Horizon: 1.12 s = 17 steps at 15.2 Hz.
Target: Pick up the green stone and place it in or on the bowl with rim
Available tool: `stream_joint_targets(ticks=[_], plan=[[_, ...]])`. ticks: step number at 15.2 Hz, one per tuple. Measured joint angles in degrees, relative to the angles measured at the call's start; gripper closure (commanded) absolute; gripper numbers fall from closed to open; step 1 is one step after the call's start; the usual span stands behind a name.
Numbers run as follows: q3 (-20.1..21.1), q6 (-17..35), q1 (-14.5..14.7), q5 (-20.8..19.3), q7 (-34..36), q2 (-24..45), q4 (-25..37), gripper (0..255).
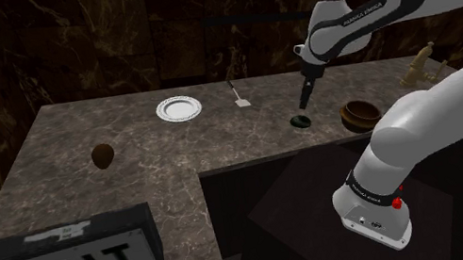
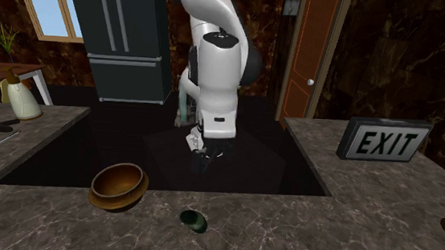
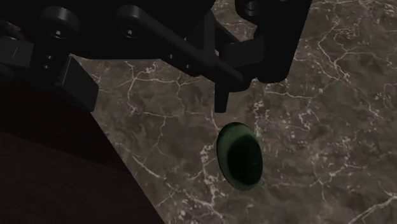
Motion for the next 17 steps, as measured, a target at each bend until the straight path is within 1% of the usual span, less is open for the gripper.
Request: stream_joint_targets(ticks=[2,4,6,8,12,16,17], plan=[[-2.89,4.55,-0.15,-0.42,-3.15,4.62,0.05,0],[-5.19,8.66,0.89,0.66,-5.96,9.84,1.08,0],[-8.25,13.14,1.63,2.45,-10.27,15.37,1.93,0],[-10.83,16.96,2.76,5.80,-15.36,20.72,3.04,0],[-12.03,22.23,4.46,12.51,-21.30,27.55,3.72,0],[-11.21,26.05,4.87,19.00,-26.10,32.15,3.62,0],[-10.97,26.46,4.87,19.85,-26.62,32.66,3.62,0]])
